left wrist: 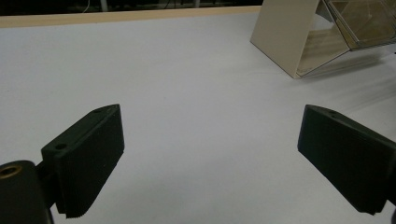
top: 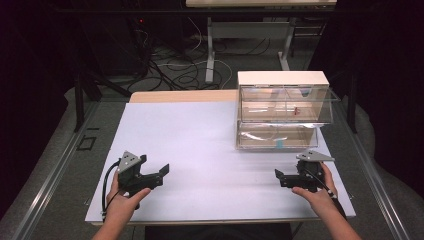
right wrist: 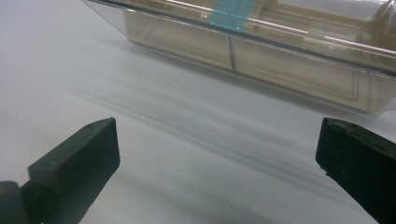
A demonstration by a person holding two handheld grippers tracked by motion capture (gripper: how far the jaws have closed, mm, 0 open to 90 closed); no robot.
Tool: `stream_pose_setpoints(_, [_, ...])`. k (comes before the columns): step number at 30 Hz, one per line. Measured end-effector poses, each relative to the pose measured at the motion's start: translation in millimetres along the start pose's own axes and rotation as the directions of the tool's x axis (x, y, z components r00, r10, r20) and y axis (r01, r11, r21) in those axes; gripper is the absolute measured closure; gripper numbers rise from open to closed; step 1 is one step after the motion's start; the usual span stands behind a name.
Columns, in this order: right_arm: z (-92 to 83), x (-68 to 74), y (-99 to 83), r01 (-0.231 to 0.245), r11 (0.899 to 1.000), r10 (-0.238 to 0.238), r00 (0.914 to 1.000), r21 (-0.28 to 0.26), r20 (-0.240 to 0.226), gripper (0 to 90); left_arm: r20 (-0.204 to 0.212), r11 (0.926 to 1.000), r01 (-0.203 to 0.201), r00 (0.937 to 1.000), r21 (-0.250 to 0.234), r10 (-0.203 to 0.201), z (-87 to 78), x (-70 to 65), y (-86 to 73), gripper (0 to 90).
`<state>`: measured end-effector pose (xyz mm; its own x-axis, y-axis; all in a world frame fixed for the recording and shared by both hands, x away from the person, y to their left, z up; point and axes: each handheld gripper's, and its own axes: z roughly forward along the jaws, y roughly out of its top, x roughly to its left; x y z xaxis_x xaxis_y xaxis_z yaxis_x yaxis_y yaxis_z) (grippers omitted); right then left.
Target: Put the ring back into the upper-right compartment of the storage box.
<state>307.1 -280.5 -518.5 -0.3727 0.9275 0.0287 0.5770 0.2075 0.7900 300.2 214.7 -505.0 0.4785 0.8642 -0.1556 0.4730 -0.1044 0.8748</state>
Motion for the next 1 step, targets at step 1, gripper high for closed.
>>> stream_pose_setpoints(1, [2.3, -1.0, -0.8, -0.004, 1.0, 0.004, 1.0, 0.011, -0.005, 0.0, 0.0, 1.0, 0.0, 1.0, 0.0, 0.0, 0.0, 0.0, 0.1, 7.2])
